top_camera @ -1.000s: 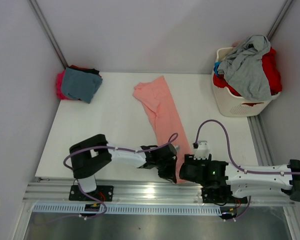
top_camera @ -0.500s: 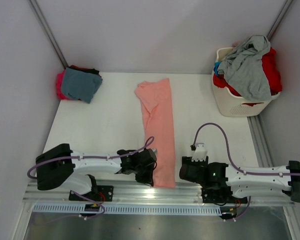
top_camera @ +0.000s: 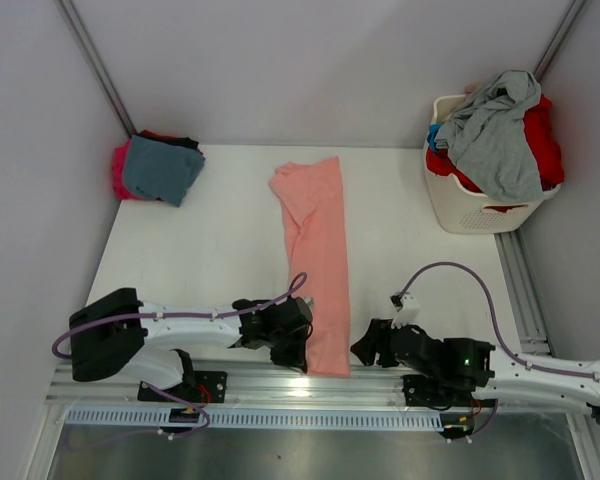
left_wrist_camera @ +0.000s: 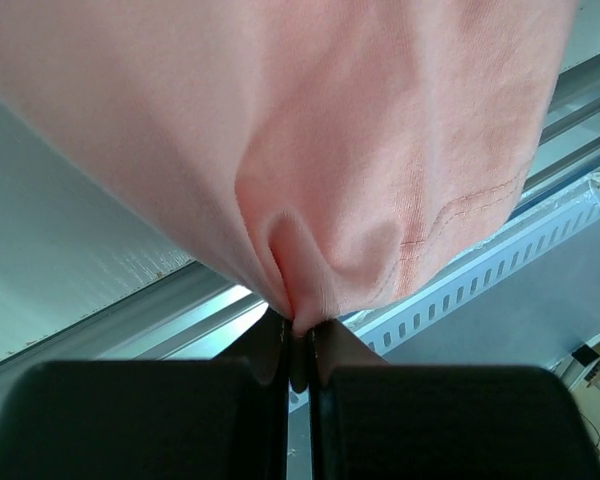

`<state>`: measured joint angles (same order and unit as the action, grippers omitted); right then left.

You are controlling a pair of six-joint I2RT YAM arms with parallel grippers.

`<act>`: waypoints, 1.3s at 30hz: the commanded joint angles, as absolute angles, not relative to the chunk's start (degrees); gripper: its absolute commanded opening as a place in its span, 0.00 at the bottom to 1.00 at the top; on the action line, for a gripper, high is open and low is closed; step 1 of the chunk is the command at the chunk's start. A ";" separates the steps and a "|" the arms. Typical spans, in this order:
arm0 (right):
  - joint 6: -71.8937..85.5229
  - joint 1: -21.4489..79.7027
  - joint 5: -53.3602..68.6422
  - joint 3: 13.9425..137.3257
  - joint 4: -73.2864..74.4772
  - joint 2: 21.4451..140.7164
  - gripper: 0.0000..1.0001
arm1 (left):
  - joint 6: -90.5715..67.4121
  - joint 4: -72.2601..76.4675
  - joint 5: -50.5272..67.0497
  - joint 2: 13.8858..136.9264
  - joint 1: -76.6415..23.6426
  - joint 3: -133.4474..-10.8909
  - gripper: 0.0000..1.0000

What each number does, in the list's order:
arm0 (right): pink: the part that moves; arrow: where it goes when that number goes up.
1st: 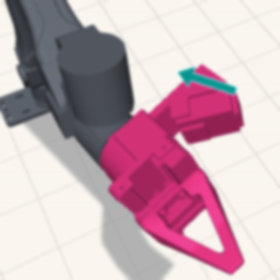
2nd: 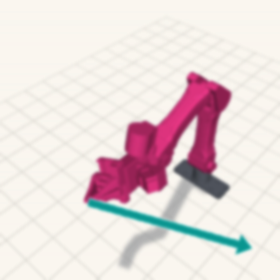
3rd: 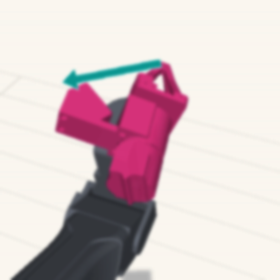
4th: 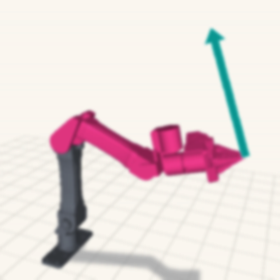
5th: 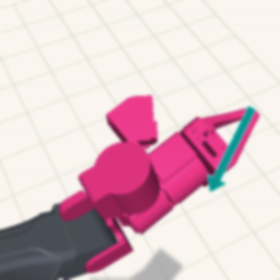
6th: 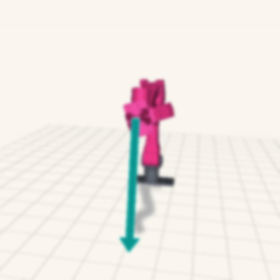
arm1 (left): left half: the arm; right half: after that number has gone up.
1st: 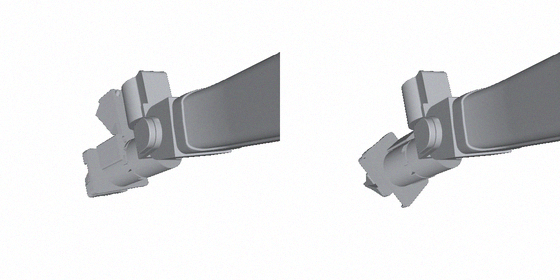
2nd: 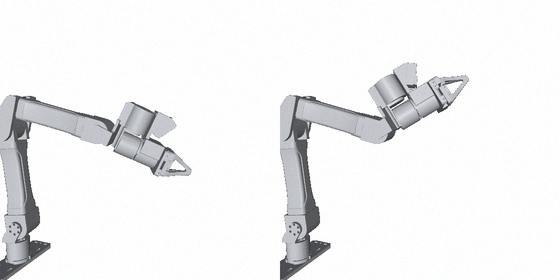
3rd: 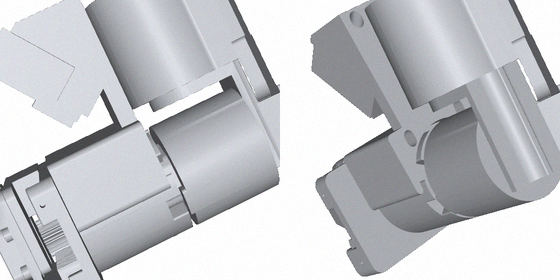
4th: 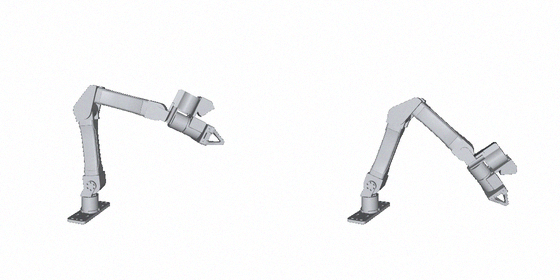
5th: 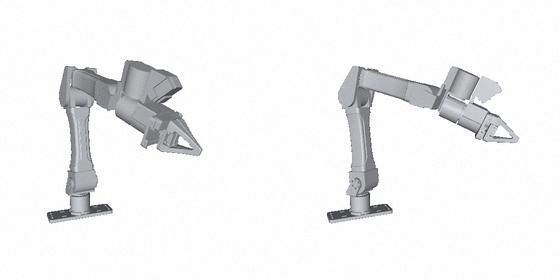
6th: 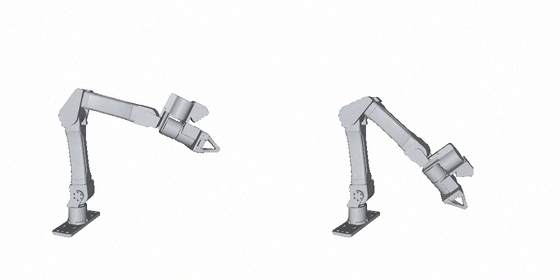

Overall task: Fold and stack the t-shirts
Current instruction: Grab the bottom of the folded rectangular tshirt with both arms

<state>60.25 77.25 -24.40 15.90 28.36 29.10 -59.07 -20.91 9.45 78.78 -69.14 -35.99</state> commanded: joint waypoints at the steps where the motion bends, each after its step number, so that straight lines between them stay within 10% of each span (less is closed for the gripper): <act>1: 59.23 76.12 -20.48 13.19 23.47 26.54 0.67 | -60.29 -19.42 10.90 76.73 -69.17 -35.86 0.01; 39: 61.09 75.24 -12.57 4.57 -3.15 41.65 0.36 | -59.77 -16.96 11.16 76.55 -69.17 -34.36 0.00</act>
